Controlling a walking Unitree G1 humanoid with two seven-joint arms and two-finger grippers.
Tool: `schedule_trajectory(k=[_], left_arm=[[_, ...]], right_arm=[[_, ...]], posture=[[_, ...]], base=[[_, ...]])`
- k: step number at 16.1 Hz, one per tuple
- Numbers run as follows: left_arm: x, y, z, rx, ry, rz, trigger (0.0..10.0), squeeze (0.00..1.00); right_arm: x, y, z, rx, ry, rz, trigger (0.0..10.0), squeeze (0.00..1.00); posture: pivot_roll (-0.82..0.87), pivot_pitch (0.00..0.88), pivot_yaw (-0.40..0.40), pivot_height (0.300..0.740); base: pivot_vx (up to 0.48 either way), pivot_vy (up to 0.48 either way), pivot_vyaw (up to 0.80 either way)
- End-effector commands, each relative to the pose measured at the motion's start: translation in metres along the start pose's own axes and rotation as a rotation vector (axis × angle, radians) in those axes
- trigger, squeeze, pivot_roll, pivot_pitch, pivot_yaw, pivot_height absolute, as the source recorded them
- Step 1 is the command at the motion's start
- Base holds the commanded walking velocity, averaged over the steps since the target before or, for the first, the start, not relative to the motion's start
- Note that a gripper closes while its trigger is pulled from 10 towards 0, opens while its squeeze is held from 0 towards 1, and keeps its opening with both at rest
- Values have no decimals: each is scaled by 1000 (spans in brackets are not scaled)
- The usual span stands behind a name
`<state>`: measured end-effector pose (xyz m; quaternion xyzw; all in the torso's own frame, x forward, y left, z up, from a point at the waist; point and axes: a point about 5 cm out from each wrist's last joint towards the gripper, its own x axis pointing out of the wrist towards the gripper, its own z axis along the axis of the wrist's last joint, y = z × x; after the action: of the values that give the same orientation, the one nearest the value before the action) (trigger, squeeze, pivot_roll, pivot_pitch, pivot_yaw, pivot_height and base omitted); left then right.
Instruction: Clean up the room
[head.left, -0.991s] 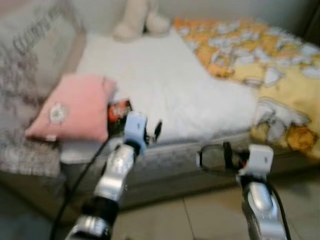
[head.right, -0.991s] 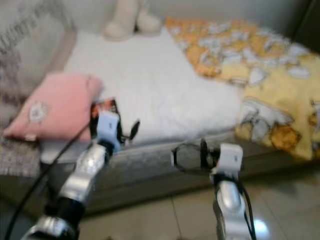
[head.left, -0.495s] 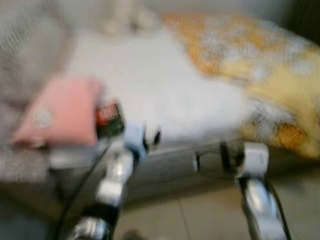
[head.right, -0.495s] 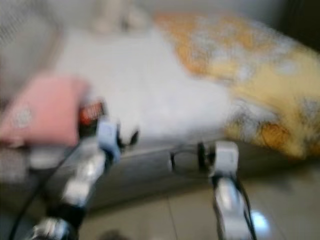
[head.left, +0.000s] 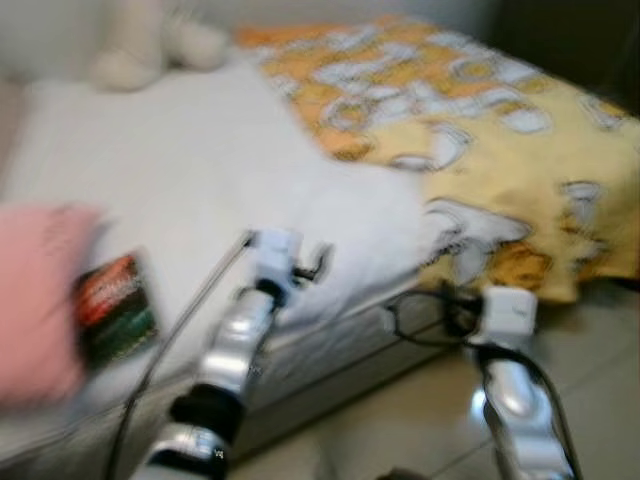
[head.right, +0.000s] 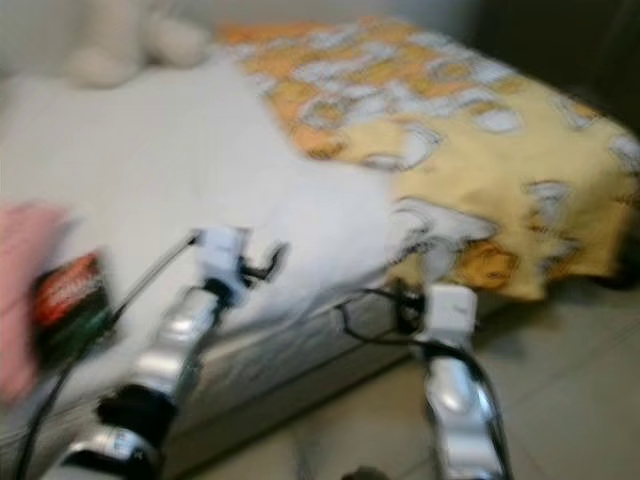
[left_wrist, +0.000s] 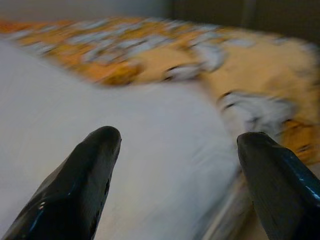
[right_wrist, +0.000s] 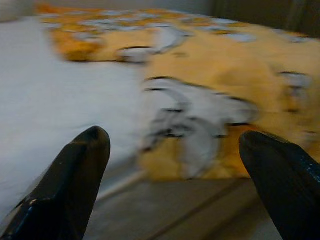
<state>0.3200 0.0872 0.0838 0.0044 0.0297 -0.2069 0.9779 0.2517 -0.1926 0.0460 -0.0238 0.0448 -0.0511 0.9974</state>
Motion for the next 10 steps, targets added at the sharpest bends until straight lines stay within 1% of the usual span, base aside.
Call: schedule_trajectory(k=[1, 5, 6, 8, 10], left_arm=[[-2, 12, 4, 22, -15, 27, 10000, 0], [-1, 8, 1, 27, -3, 11, 10000, 0], [-1, 6, 0, 26, 0, 5, 10000, 0], [-2, 4, -1, 16, -1, -16, 10000, 0], [-5, 2, -7, 18, 13, -29, 10000, 0]], right_arm=[[1, 9, 0, 20, -1, 22, 10000, 0], [-1, 7, 0, 11, -8, 18, 10000, 0], [-1, 7, 2, 4, -25, 23, 10000, 0], [-2, 8, 2, -8, -24, 24, 10000, 0], [-4, 8, -2, -15, -2, 24, 10000, 0]], posture=[[5, 0, 64, 720], [-3, 0, 67, 720], [-8, 0, 71, 720], [-17, 0, 76, 720], [-19, 0, 76, 720]], base=[[480, 0, -738], [480, 0, -733], [480, 0, 0], [480, 0, 0], [480, 0, -606]])
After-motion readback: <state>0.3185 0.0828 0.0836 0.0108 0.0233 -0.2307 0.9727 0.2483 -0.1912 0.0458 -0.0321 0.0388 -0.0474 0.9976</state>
